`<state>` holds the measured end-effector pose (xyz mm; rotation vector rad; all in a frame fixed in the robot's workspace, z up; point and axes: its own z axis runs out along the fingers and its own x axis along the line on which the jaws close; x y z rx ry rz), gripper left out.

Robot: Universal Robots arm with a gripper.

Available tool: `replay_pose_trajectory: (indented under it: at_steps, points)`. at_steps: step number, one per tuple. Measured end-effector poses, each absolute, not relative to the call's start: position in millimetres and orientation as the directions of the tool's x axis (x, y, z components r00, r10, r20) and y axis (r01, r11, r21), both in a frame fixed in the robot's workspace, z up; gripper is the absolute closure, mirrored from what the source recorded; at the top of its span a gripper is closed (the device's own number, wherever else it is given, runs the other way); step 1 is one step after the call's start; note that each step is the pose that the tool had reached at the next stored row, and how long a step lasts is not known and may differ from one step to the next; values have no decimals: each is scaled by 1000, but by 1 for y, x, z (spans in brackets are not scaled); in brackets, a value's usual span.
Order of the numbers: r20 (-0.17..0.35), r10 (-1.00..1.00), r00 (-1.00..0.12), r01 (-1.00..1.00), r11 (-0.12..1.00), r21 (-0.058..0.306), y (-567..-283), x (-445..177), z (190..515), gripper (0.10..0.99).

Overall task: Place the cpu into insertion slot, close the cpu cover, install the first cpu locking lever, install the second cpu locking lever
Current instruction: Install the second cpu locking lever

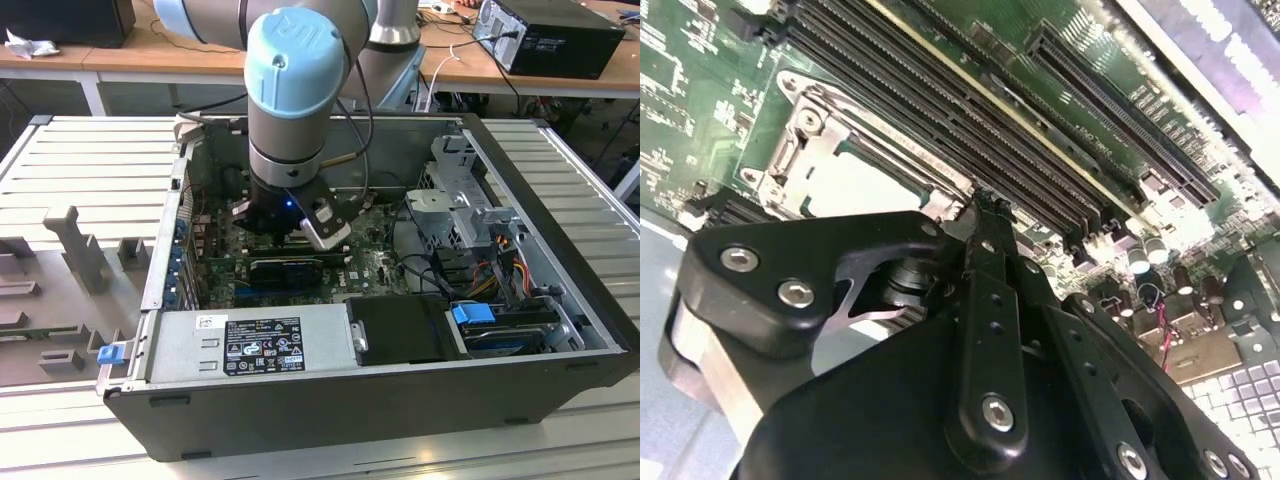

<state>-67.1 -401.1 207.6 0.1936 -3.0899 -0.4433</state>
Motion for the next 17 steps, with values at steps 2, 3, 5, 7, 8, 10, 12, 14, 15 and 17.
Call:
replay_pose_trajectory:
  at_steps: [2, 3, 5, 7, 8, 10, 12, 14, 15, 17]
  points:
    - [-5, -126, -992, -122, 949, 292, -402, -69, 206, 980]
    - [-6, -127, -992, -123, 947, 296, -402, -69, 205, 980]
    - [-7, -128, -992, -124, 944, 306, -402, -70, 203, 980]
    - [-8, -129, -992, -125, 942, 312, -402, -70, 201, 980]
    - [-8, -129, -992, -125, 941, 314, -402, -71, 200, 980]
    - [-9, -129, -992, -125, 940, 319, -403, -71, 199, 980]
    - [-10, -130, -992, -126, 937, 326, -403, -71, 197, 980]
    - [-11, -130, -991, -126, 934, 335, -403, -71, 195, 980]
    - [-11, -130, -991, -126, 933, 337, -403, -71, 195, 980]
    - [-12, -131, -991, -127, 932, 340, -403, -72, 194, 980]
